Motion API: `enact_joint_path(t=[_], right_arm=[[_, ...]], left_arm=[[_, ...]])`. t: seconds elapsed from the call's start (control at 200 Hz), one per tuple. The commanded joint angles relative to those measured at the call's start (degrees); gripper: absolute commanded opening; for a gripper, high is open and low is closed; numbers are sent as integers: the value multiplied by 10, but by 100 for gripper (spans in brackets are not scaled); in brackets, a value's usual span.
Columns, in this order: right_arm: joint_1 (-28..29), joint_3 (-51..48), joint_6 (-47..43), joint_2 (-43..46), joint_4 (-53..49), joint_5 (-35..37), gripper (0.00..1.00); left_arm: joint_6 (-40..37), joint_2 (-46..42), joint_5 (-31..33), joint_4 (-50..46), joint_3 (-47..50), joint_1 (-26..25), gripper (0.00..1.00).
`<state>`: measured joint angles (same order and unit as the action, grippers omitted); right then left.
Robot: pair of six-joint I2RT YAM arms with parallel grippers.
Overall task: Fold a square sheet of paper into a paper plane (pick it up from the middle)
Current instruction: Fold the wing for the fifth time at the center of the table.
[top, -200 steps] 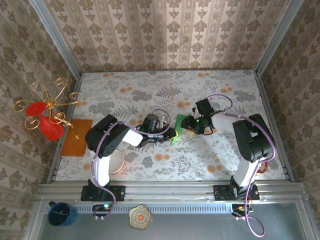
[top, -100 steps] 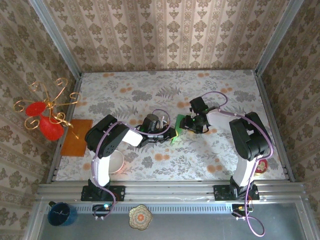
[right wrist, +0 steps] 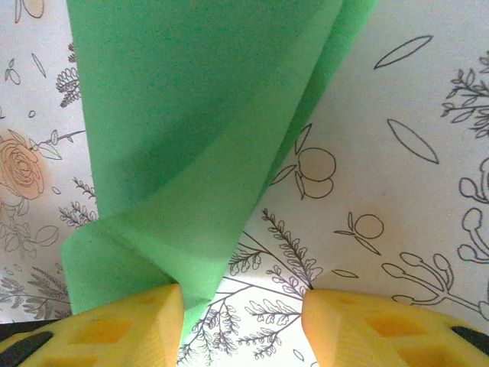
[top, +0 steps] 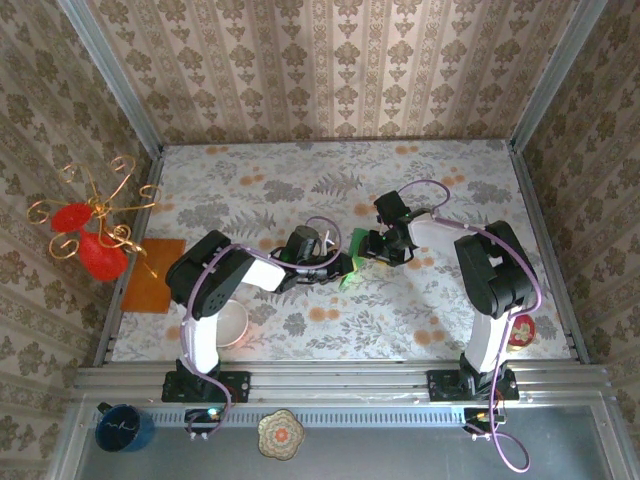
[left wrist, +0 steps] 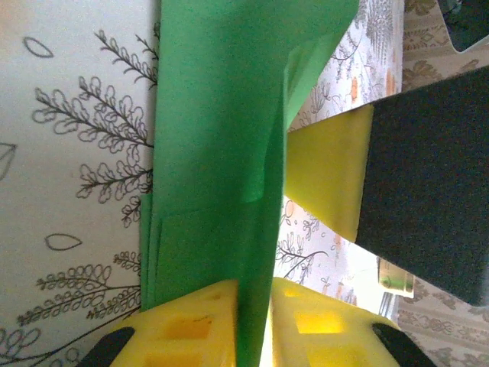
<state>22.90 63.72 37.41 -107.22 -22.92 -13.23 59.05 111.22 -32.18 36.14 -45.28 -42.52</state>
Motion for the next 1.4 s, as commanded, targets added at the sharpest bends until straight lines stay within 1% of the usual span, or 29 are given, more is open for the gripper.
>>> enact_joint_path(t=[0.0, 0.16, 0.275, 0.385, 0.54, 0.685, 0.86, 1.065, 1.14, 1.26, 1.396], right_arm=[[11, -25, -14, -77, 21, 53, 51], [11, -23, -15, -79, 20, 51, 51], [11, -29, -16, -65, 35, 29, 51], [9, -45, -28, -23, 64, -1, 51], [-11, -77, -65, 46, 113, -58, 54], [-15, -73, -99, 58, 105, -76, 60], [-9, -50, -105, 30, 82, -65, 64], [-1, -10, -109, -11, 37, -13, 64], [1, 4, -110, -18, 23, 0, 64], [4, 2, -108, 8, 29, 2, 64], [3, -19, -108, 56, 62, -16, 65]], left_arm=[[-30, -10, 19, -69, -4, -5, 20], [-29, -10, 16, -70, -8, -6, 22], [-31, -5, 19, -78, -11, -6, 15], [-33, -1, 20, -76, -10, -5, 8], [-33, -3, 15, -58, 0, -1, 4], [-19, -6, 3, -22, 14, 4, 2], [6, -4, -14, 20, 24, 9, 2], [52, 12, -29, 96, 41, 14, 2], [59, 16, -31, 105, 42, 14, 1], [58, 15, -29, 100, 43, 15, 1], [60, 12, -29, 95, 42, 15, 1]])
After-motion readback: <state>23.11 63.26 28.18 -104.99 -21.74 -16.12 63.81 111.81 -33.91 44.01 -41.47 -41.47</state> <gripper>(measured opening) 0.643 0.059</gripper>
